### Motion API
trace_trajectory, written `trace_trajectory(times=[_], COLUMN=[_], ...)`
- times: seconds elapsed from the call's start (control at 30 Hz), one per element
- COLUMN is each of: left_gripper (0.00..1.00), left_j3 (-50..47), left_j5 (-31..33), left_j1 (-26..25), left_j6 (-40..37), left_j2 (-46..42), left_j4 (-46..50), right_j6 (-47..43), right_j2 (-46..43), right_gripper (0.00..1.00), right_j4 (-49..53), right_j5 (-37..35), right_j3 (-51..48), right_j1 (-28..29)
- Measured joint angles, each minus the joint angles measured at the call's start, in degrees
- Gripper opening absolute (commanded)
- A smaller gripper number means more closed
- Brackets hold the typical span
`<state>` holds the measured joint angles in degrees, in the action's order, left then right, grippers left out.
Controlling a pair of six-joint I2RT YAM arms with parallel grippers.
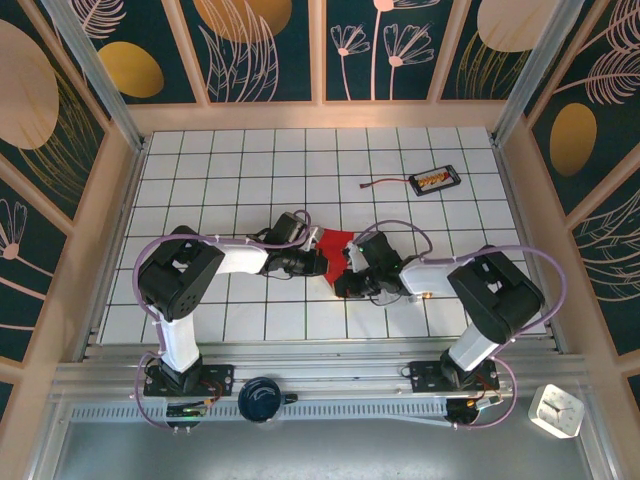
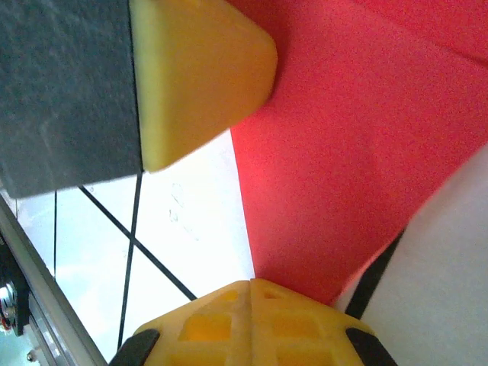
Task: Fold a paper plane with a square sheet of paper (pick it up from the middle)
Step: Third fold the triangle at the center of the table.
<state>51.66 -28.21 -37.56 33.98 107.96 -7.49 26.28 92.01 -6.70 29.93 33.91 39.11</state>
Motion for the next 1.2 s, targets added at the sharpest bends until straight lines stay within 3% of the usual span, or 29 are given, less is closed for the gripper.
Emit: trace_trajectory(times=[0.27,0.43,0.53,0.6,0.8,1.2], left_gripper=[0.00,0.16,0.21,0.19,0.00,0.00], left_j3=[0.13,0.22,-0.37,-1.27,-3.82,-4.13], left_j5=[-0.02,-0.68,-1.27,-1.53,-2.23,-2.58], left_j1=[0.00,0.00,0.02,-0.02,-2.27,-4.90], left_j6=[-0.15,1.01,2.84,4.00,6.97,9.18], left_j2=[0.00,-0.31,-1.99,-3.98,-7.08,-2.91], left_j4=[0.11,0.02,-0.52,-1.42,-3.39,-3.04], right_j6=[0.00,0.22,0.92,1.25,1.68,1.70], right_j2=[-0.59,-0.57,-0.57,-0.57,-0.57,-0.57], right_gripper=[0.00,0.00,0.00,0.00,0.00,0.00], right_j4=[0.76,0.87,0.90,0.90,0.90,1.11], right_j5=[0.09,0.09,0.11,0.11,0.09,0.11], right_j3=[-0.33,-0.31,-0.31,-0.31,-0.31,-0.33], right_j1=[0.04,0.04,0.04,0.07,0.04,0.04])
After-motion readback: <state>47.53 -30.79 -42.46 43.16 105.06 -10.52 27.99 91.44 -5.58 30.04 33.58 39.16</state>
